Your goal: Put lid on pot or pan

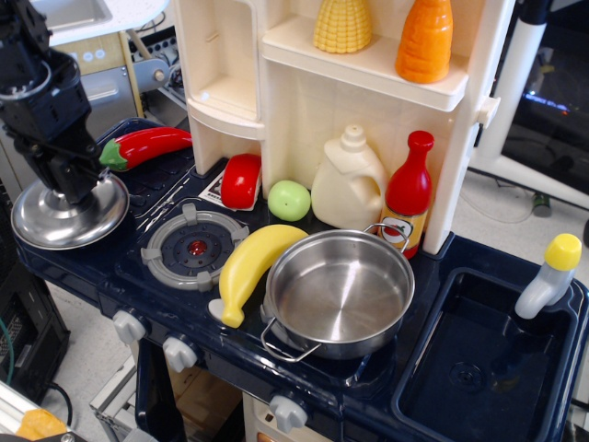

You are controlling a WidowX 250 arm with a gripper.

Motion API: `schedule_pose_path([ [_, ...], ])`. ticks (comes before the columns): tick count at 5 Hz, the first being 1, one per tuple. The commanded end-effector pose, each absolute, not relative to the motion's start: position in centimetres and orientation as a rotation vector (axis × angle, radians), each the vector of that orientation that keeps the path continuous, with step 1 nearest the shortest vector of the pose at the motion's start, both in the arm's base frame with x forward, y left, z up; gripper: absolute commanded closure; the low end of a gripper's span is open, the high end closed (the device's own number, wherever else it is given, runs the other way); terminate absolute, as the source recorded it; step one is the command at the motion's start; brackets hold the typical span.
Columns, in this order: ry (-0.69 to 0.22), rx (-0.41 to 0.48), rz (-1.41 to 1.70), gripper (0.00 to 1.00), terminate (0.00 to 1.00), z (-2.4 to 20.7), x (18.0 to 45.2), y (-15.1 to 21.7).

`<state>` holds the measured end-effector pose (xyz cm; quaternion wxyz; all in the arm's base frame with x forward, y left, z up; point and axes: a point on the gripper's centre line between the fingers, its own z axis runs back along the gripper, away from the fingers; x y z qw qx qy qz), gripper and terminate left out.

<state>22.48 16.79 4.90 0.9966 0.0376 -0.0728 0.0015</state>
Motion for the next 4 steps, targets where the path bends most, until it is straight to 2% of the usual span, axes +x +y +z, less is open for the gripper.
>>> schedule_pose_path([
  [1, -0.196, 0.012, 0.095, 1.0, 0.0, 9.5, 22.6, 9.4],
  [2, -0.214, -0.088, 0.139, 1.0, 0.0, 9.0, 22.8, 4.7],
  [4, -0.202, -0.145, 0.114, 1.0, 0.0, 10.4, 24.2, -5.3],
])
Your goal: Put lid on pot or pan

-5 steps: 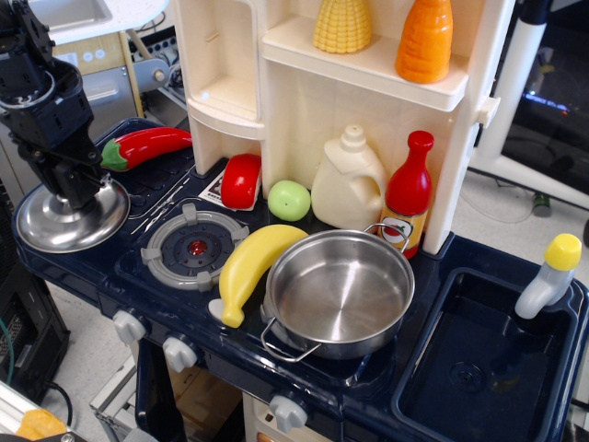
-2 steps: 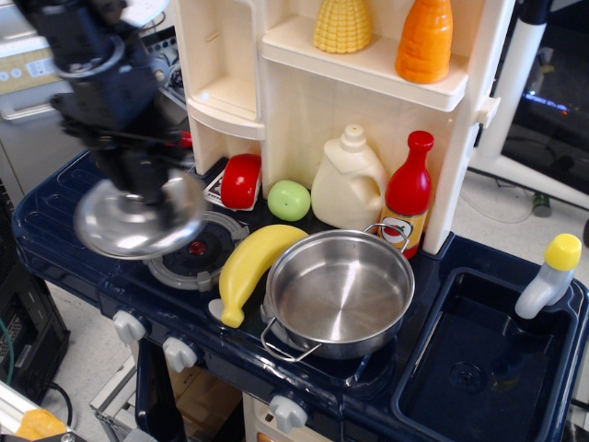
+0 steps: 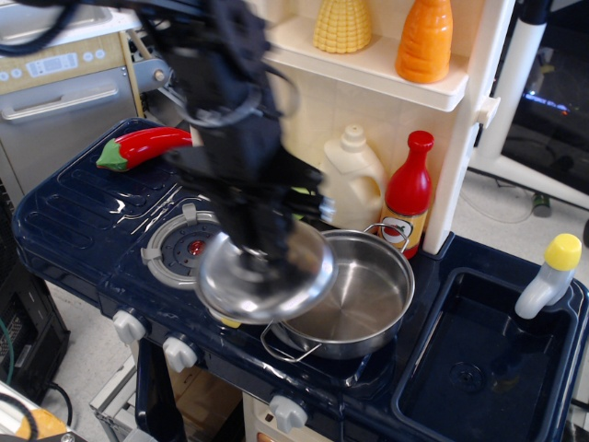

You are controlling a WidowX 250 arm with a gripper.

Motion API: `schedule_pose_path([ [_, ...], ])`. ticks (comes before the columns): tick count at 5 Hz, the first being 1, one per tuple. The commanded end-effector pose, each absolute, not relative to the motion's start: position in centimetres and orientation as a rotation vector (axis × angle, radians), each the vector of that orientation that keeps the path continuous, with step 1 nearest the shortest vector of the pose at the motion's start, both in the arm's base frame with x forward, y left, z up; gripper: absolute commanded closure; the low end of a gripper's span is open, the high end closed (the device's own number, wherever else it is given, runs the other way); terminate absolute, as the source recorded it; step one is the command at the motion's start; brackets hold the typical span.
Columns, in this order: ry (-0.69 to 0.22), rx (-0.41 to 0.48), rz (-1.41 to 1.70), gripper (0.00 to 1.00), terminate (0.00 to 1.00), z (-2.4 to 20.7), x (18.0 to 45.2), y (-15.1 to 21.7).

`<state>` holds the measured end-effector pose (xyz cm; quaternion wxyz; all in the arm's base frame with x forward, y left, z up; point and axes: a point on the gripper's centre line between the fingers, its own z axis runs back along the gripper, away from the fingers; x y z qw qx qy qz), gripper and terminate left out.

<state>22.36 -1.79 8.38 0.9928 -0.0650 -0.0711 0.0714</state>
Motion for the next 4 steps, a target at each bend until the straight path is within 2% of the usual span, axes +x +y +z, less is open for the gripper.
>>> schedule_pose_path([
  [1, -0.23, -0.117, 0.081, 1.0, 0.0, 10.5, 24.3, -7.2],
  [2, -0.237, -0.155, 0.042, 1.0, 0.0, 8.9, 24.7, -5.6],
  [3, -0.238, -0.166, 0.027, 1.0, 0.0, 8.3, 24.8, -4.4],
  [4, -0.237, -0.188, 0.014, 1.0, 1.0, 7.6, 25.0, -4.0],
])
